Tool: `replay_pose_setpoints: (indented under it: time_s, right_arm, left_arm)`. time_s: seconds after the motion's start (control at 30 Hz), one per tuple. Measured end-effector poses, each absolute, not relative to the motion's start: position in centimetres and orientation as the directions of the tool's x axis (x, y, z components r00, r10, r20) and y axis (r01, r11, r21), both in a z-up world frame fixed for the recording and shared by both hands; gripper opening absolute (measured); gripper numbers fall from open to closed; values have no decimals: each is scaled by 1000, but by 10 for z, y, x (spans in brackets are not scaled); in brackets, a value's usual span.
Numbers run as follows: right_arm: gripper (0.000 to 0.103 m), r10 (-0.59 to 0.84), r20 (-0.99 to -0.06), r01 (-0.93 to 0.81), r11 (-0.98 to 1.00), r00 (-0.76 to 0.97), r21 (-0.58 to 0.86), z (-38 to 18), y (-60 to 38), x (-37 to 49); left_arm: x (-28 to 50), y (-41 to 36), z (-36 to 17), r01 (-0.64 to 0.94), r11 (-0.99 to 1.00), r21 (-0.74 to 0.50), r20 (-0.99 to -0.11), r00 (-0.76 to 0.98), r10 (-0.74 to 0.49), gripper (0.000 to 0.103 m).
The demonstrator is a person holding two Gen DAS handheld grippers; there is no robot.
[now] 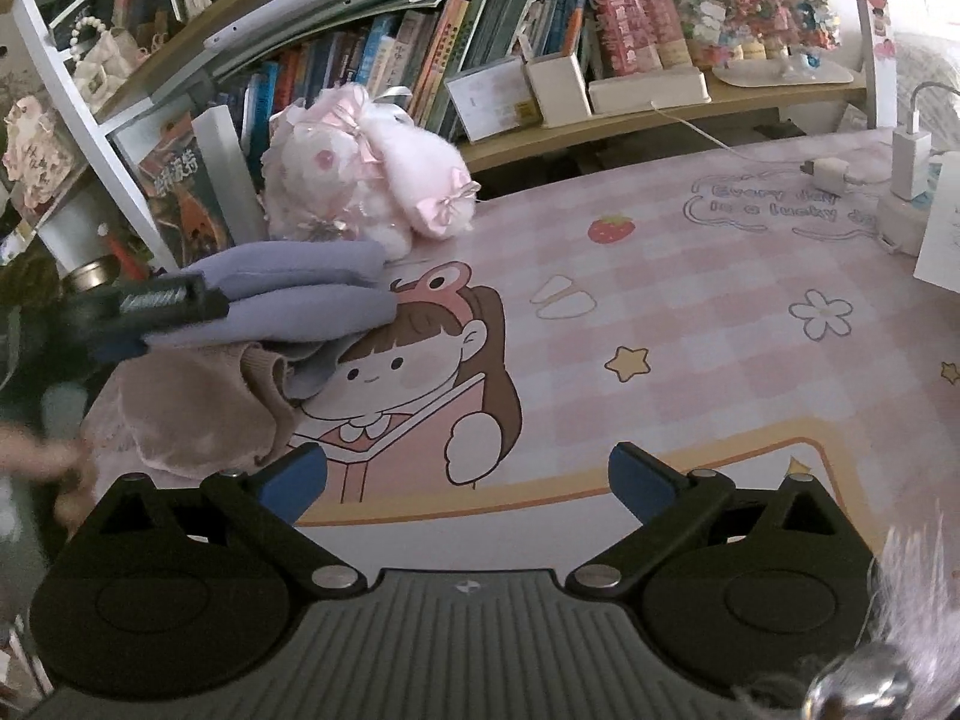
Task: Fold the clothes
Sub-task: 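Reach both tools to the lavender sweater part and grasp it, then lift the sweater with both tools and shake it open in the air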
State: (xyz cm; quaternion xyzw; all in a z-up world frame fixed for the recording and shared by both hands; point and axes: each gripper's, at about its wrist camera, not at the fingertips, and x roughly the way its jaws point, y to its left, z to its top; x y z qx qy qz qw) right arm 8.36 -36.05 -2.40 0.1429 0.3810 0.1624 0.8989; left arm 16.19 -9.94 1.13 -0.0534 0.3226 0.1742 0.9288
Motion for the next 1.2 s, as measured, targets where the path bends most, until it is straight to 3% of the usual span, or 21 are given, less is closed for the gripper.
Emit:
replay_pose_setpoints:
  time_s: [0.03, 0.1, 0.27, 0.43, 0.57, 0.87, 1.17, 1.2]
  right_arm:
    - [101, 406, -637, -185, 904, 655, 386, -23, -361, 84]
    - [101, 427, -628, -192, 892, 651, 408, -20, -362, 84]
    - [101, 500, -599, -219, 849, 625, 481, -13, -359, 91]
    - [101, 670, -528, -171, 689, 523, 704, -16, -355, 109]
    - [101, 766, -474, -54, 547, 435, 835, -33, -352, 122]
    - [100, 773, -517, 48, 539, 367, 841, -57, -332, 126]
    - [98, 779, -523, 57, 539, 346, 840, -58, -330, 128]
    - [94, 782, -526, 69, 537, 335, 841, -60, -328, 129]
  left_arm:
    - [166, -92, 8, -380, 925, 2, -632, 717, 296, 22]
    - [165, -80, 2, -373, 927, -22, -639, 719, 274, 15]
    - [130, -86, 11, -271, 961, 54, -600, 760, 248, 3]
    - [62, -116, 45, -82, 982, 169, -497, 854, 156, 3]
    - [16, -132, 52, -9, 979, 203, -492, 864, 110, 3]
    - [-17, -128, 41, -39, 982, 182, -550, 824, 135, 3]
    - [-31, -139, 51, -24, 983, 181, -526, 842, 117, 3]
    - [-33, -140, 51, -23, 982, 187, -527, 841, 120, 3]
